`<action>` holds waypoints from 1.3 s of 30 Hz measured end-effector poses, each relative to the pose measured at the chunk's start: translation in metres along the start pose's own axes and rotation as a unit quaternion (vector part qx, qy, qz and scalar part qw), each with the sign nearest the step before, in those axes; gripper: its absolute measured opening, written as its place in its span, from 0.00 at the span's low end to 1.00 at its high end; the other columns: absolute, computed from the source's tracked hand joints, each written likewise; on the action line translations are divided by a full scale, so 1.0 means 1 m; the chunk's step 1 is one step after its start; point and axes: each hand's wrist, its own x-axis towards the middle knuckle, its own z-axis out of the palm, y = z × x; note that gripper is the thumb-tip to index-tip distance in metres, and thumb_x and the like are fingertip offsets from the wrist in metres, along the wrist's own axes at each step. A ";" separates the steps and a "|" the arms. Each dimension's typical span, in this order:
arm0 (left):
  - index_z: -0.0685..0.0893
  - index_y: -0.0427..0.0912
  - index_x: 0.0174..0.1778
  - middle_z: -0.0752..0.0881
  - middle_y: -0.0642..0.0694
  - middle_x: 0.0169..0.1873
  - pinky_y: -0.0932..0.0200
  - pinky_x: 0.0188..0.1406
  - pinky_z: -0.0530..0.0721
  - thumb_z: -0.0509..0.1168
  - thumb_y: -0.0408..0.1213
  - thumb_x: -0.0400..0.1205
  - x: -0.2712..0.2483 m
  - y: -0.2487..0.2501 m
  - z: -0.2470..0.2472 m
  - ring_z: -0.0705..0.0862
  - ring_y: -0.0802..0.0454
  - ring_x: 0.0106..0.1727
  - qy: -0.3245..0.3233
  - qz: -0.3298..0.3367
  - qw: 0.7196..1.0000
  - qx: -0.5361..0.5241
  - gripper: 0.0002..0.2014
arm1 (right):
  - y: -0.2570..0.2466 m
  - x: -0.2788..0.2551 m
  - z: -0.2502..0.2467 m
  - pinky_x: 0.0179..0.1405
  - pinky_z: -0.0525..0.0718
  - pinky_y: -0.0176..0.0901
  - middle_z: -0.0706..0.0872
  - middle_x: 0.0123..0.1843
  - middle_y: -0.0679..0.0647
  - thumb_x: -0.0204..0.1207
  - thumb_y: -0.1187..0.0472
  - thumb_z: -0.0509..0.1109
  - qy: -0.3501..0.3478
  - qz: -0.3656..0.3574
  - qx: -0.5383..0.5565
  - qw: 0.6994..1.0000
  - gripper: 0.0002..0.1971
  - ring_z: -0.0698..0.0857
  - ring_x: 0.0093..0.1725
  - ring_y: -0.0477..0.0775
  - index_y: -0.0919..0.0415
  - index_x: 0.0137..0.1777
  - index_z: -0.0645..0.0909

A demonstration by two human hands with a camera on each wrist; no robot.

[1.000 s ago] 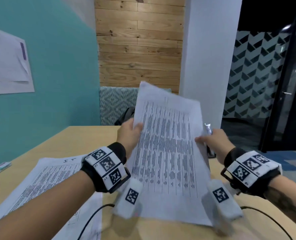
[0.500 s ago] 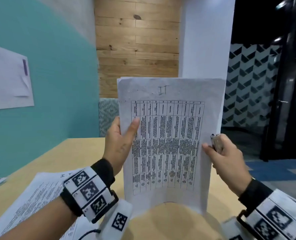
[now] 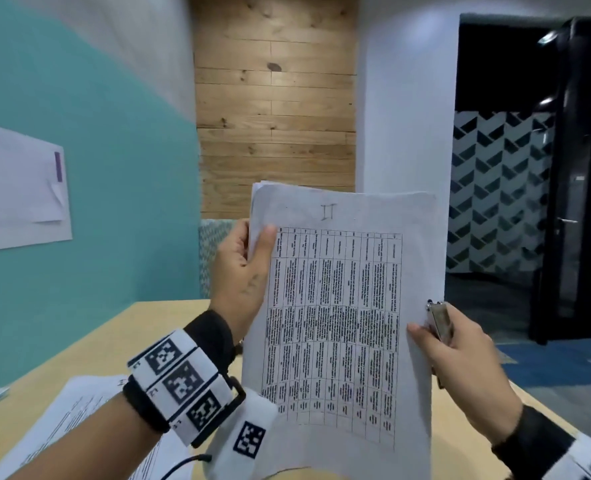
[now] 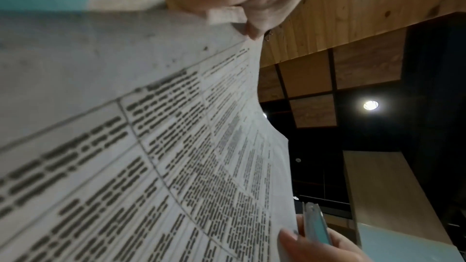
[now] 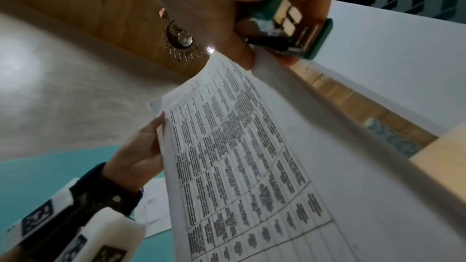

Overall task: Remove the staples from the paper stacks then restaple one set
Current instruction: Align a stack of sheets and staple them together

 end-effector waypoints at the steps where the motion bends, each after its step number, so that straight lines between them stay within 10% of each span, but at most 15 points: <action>1: 0.80 0.50 0.45 0.87 0.46 0.40 0.45 0.44 0.87 0.61 0.52 0.75 0.002 0.000 0.000 0.86 0.47 0.42 0.004 -0.010 1.000 -0.008 0.11 | 0.002 0.000 0.000 0.33 0.77 0.46 0.87 0.40 0.52 0.77 0.62 0.68 0.002 0.000 -0.008 1.000 0.04 0.82 0.38 0.54 0.56 0.41 0.79; 6: 0.78 0.47 0.36 0.79 0.49 0.32 0.54 0.37 0.78 0.64 0.43 0.80 0.027 0.014 0.000 0.77 0.53 0.35 0.057 0.034 0.998 -0.011 0.08 | 0.007 0.007 -0.003 0.49 0.83 0.60 0.88 0.41 0.54 0.76 0.60 0.69 0.007 0.007 -0.037 0.999 0.03 0.84 0.45 0.59 0.56 0.42 0.80; 11: 0.79 0.47 0.34 0.79 0.47 0.32 0.54 0.38 0.76 0.66 0.37 0.80 0.034 0.016 0.002 0.74 0.49 0.37 0.083 0.050 0.995 -0.017 0.08 | 0.003 0.008 -0.007 0.37 0.76 0.51 0.78 0.39 0.51 0.75 0.56 0.71 0.016 0.017 -0.035 0.999 0.10 0.77 0.40 0.58 0.56 0.38 0.73; 16: 0.78 0.45 0.32 0.76 0.47 0.33 0.59 0.39 0.75 0.67 0.35 0.80 0.035 0.016 0.005 0.73 0.49 0.38 0.092 0.048 0.994 -0.035 0.10 | -0.025 0.020 -0.022 0.37 0.82 0.58 0.70 0.46 0.47 0.61 0.23 0.63 0.160 -0.008 0.033 0.986 0.26 0.76 0.48 0.60 0.44 0.39 0.69; 21: 0.79 0.47 0.32 0.78 0.51 0.30 0.55 0.40 0.77 0.68 0.36 0.79 0.033 0.020 0.006 0.75 0.50 0.37 0.081 0.069 0.994 -0.019 0.10 | -0.085 0.038 -0.003 0.29 0.78 0.42 0.77 0.36 0.51 0.83 0.59 0.58 0.097 -0.052 0.311 0.944 0.07 0.78 0.33 0.47 0.54 0.42 0.68; 27: 0.79 0.47 0.32 0.78 0.55 0.28 0.62 0.36 0.76 0.68 0.34 0.79 0.029 0.024 0.006 0.74 0.57 0.33 0.072 0.085 0.994 -0.007 0.10 | -0.148 0.039 0.049 0.23 0.81 0.40 0.79 0.25 0.59 0.85 0.49 0.53 -0.048 0.004 0.438 0.898 0.13 0.79 0.21 0.55 0.59 0.46 0.69; 34: 0.82 0.52 0.32 0.83 0.57 0.29 0.55 0.41 0.80 0.70 0.39 0.77 0.026 0.029 0.002 0.79 0.56 0.35 0.074 0.103 0.992 -0.005 0.08 | -0.193 0.078 0.073 0.37 0.87 0.55 0.78 0.31 0.49 0.84 0.46 0.55 0.103 -0.170 0.288 0.937 0.12 0.82 0.31 0.54 0.50 0.42 0.68; 39: 0.82 0.53 0.33 0.84 0.59 0.30 0.60 0.43 0.79 0.70 0.43 0.75 0.024 0.026 0.002 0.79 0.61 0.36 0.092 0.123 0.988 -0.006 0.06 | -0.189 0.080 0.084 0.38 0.71 0.43 0.72 0.30 0.42 0.83 0.43 0.54 0.108 -0.246 0.073 0.960 0.15 0.73 0.31 0.40 0.56 0.46 0.68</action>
